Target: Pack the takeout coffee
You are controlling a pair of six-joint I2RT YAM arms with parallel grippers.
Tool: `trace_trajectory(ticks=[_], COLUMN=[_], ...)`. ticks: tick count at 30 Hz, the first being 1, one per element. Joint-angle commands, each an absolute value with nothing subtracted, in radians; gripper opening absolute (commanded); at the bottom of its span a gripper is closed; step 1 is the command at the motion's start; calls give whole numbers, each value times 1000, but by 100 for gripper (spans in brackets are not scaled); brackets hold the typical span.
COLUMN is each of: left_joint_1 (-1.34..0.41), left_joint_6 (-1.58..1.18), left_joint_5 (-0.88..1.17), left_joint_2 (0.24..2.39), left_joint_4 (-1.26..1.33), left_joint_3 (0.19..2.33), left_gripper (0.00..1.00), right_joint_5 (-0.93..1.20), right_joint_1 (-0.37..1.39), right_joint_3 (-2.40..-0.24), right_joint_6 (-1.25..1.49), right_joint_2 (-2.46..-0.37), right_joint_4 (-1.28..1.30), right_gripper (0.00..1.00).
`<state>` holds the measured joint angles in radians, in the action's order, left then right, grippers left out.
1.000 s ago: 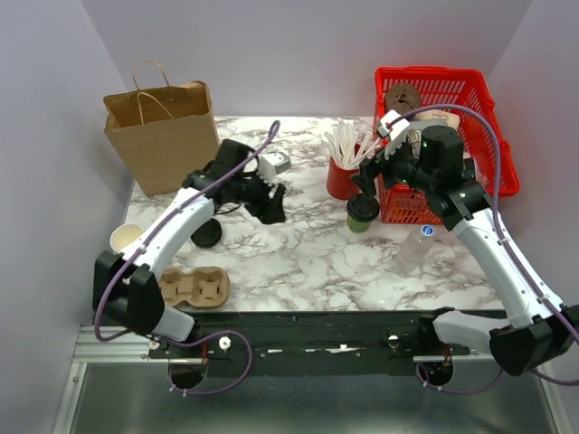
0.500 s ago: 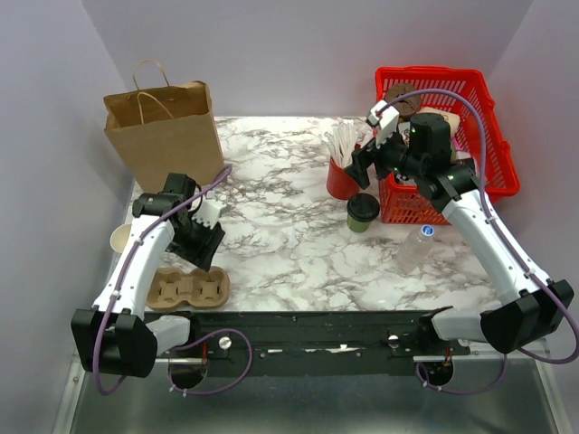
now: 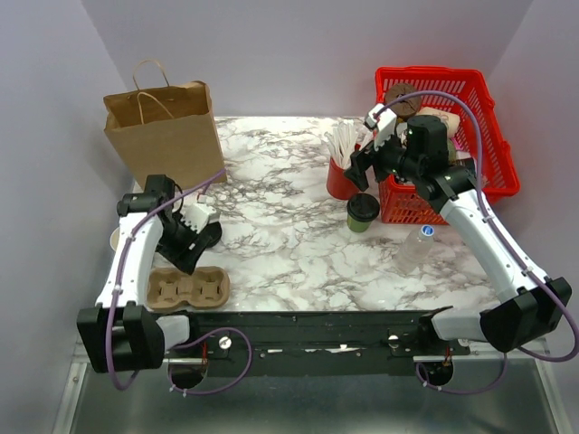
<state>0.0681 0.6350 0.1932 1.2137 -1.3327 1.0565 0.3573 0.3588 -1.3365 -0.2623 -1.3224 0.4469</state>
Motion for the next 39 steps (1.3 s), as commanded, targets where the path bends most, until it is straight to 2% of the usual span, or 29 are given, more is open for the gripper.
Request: trace_trajectory(ticks=[1, 2, 5, 12, 20, 39], left_joint_1=[78, 78, 78, 78, 78, 61], left_joint_6=[1197, 1388, 1672, 1833, 1806, 1664], left_joint_5=[281, 282, 265, 344, 350, 354], left_joint_2=[1066, 1021, 979, 1034, 1046, 917], left_joint_4=[-1513, -1513, -1511, -1514, -1517, -1519], left_joint_3=[1059, 1040, 968, 948, 894, 759], left_gripper=[76, 76, 75, 70, 65, 61], right_joint_5=[373, 376, 383, 359, 328, 344], right_joint_1=[356, 356, 356, 356, 356, 356], right_joint_3=[-1347, -1351, -1368, -1353, -1316, -1364], right_joint_6=[-264, -262, -262, -275, -288, -287], right_joint_2=[-1353, -1358, -1370, -1344, -1304, -1350], right_joint_4=[439, 439, 434, 419, 419, 423], right_gripper=[100, 100, 100, 100, 100, 100])
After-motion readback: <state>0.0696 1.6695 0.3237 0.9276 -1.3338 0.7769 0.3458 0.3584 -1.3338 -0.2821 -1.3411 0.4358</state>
